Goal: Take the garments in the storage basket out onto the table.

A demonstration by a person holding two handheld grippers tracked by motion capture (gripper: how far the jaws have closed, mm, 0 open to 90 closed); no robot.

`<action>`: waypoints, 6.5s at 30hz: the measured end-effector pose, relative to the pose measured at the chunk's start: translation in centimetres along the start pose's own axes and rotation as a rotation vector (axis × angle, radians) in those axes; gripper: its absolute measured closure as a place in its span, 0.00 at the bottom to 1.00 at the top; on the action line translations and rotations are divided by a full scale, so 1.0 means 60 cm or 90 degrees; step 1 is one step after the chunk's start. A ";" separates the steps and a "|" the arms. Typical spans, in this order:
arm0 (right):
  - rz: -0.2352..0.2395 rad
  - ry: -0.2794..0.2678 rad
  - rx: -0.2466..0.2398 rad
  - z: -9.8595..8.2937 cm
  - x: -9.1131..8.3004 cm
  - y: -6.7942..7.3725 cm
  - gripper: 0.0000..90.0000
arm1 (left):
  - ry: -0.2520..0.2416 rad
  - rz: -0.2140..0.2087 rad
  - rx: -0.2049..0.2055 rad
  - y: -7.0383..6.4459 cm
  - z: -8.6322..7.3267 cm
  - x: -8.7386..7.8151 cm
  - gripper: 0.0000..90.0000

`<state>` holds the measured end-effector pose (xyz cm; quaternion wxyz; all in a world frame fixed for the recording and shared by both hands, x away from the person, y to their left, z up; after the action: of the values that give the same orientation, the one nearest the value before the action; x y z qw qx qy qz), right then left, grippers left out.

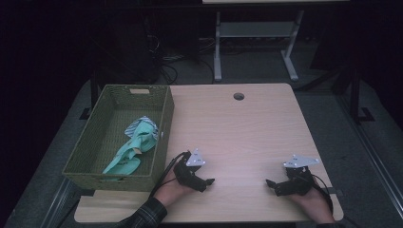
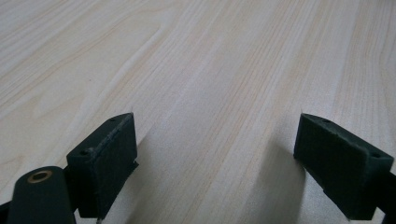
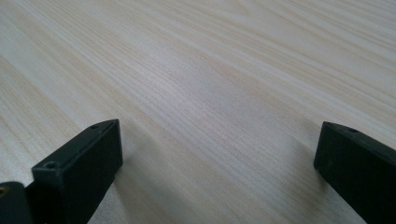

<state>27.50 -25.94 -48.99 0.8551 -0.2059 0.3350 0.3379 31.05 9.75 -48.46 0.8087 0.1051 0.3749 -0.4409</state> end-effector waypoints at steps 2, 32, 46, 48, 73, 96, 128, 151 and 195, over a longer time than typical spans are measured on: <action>0.000 0.000 -0.001 0.000 0.000 0.000 0.01 | -0.001 0.000 0.000 0.000 0.000 0.001 0.14; -0.001 0.001 0.001 0.000 0.000 0.000 0.01 | 0.030 -0.003 -0.047 0.009 0.019 -0.011 0.15; 0.000 0.001 0.002 0.000 0.000 0.000 0.01 | 0.031 -0.002 -0.051 0.010 0.032 -0.023 0.15; 0.000 0.001 0.002 0.000 0.000 0.000 0.01 | 0.033 -0.004 -0.054 0.009 0.033 -0.023 0.15; 0.000 0.001 0.002 0.000 0.000 0.001 0.01 | 0.042 -0.009 -0.053 0.009 0.056 -0.042 0.15; 0.000 0.001 0.003 0.000 0.000 0.001 0.01 | 0.066 -0.012 -0.052 0.002 0.081 -0.062 0.15; 0.000 0.001 0.002 0.000 0.000 0.001 0.01 | 0.033 -0.009 -0.045 0.014 0.130 -0.116 0.15; 0.000 0.001 0.002 0.000 0.000 0.000 0.01 | 0.014 -0.003 -0.050 0.050 0.139 -0.169 0.15; 0.000 0.000 0.000 0.000 0.000 0.000 0.01 | -0.019 0.045 -0.084 0.105 0.118 -0.253 0.16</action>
<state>27.50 -25.94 -48.99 0.8552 -0.2056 0.3351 0.3378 34.69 19.55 -33.91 0.8342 0.0583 0.3873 -0.3882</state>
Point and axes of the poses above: each handheld gripper's, and its own axes: x roughly forward along the jaws, z roughly out of its top, y roughly to its left, the point moved 1 cm from there along x, roughly forward along the jaws, and after that the axes turned 13 degrees about -x, right-handed, at the moved point
